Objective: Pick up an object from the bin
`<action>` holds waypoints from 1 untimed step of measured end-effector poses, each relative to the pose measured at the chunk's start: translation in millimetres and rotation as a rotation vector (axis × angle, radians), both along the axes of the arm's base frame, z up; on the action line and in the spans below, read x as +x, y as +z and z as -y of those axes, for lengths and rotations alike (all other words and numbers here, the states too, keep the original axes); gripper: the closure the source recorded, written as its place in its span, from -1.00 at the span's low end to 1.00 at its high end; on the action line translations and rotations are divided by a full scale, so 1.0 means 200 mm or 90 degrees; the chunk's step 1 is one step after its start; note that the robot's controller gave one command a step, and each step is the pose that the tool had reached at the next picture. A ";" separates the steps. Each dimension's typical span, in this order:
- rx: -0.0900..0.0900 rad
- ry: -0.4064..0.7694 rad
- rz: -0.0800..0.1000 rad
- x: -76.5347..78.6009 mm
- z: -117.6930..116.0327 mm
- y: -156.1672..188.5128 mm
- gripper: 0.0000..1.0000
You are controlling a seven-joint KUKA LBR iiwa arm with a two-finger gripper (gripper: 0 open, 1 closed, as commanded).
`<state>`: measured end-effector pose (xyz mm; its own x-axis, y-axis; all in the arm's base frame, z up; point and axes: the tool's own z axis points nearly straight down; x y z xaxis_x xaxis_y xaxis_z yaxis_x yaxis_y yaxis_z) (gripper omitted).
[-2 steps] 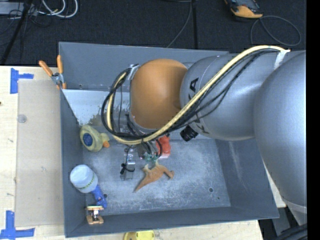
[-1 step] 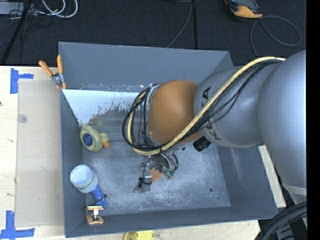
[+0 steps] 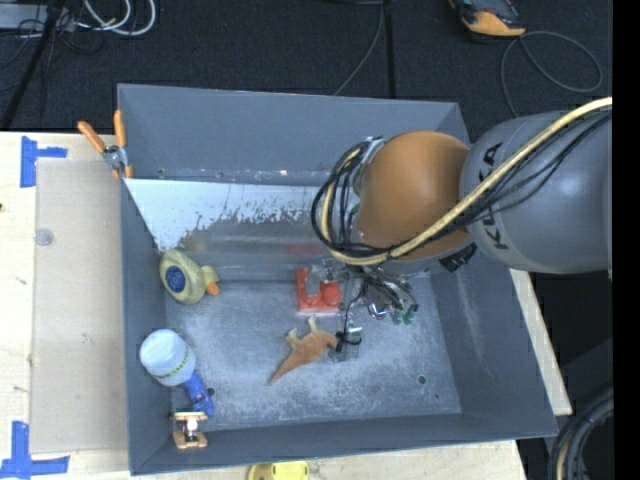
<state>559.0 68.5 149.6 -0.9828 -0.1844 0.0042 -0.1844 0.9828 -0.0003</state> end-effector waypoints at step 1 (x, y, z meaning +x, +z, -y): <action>0.001 0.047 0.000 -0.08 -0.04 -0.07 -1.00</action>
Offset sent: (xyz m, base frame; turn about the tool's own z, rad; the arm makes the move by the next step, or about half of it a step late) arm -0.0364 0.0084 -0.0796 -0.0796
